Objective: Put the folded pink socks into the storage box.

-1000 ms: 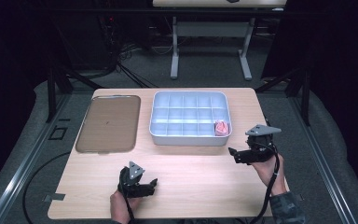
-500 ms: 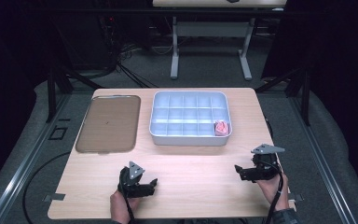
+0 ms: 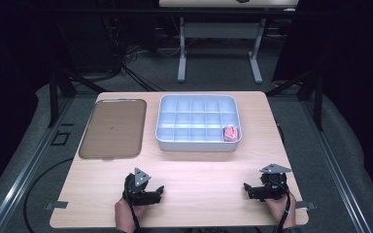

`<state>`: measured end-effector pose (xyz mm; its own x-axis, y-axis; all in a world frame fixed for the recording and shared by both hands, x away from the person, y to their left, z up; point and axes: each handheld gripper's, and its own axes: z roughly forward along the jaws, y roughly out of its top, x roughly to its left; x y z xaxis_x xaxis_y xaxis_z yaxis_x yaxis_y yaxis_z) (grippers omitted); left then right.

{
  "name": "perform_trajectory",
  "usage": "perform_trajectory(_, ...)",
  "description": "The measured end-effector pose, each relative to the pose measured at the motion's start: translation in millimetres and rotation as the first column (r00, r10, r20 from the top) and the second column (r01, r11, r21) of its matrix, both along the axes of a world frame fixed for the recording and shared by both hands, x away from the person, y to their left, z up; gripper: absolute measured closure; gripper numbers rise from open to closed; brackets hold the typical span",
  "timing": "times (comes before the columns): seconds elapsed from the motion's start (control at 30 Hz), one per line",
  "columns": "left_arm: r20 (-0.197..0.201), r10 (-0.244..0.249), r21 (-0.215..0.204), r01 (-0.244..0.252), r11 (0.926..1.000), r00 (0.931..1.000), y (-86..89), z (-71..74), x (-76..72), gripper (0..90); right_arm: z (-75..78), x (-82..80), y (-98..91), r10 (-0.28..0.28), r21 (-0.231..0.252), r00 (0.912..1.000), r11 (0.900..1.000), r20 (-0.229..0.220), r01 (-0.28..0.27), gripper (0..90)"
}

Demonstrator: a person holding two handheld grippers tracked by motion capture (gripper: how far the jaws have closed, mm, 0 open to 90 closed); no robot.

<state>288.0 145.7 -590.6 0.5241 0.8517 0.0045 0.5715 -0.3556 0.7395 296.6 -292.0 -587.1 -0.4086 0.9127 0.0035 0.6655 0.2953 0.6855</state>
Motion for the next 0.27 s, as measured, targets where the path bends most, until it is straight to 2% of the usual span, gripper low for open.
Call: perform_trajectory(0.27, 0.000, -0.002, 0.002, 0.002, 1.0000, 1.0000, 0.2, 0.0, 0.0, 16.0, -2.5, -2.4, -2.0, -0.006, 0.012, 0.9996, 0.9999, 0.029, 0.006, 0.3)
